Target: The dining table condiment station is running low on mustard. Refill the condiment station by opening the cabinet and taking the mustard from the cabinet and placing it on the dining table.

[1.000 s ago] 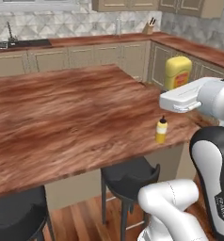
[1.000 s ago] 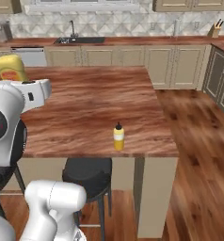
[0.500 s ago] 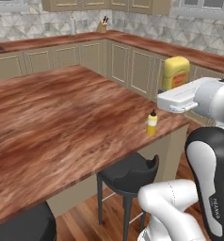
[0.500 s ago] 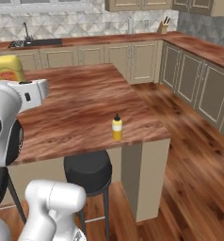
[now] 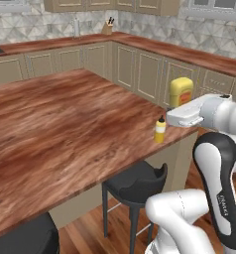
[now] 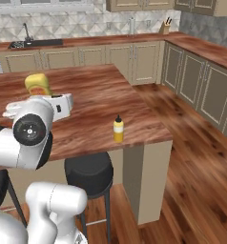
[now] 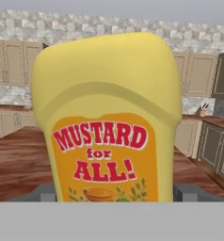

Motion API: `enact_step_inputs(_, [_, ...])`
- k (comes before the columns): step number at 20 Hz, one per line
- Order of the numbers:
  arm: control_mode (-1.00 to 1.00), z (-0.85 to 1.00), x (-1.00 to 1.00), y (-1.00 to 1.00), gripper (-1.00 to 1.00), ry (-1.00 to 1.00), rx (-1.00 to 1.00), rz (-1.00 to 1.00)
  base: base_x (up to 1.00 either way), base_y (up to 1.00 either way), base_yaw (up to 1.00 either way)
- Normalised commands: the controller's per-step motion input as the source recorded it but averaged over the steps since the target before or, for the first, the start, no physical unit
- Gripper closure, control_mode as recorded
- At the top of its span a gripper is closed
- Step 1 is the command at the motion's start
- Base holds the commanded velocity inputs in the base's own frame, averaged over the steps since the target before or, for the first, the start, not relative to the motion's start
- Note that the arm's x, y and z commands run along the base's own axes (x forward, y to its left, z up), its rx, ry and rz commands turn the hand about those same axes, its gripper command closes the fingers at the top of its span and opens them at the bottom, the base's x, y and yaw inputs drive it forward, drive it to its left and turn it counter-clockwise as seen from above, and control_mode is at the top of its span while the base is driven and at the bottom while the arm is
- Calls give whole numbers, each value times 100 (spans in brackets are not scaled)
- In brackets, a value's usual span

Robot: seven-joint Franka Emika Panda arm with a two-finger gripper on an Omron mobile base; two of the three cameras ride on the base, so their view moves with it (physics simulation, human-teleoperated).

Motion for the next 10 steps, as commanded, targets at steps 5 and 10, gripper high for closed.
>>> enact_step_inputs(5, [-100,-82,31,46,100,-1,-1,0,0,0,0])
enact_step_inputs(10, [-100,-79,20,61,100,0,-5,0,0,0,0])
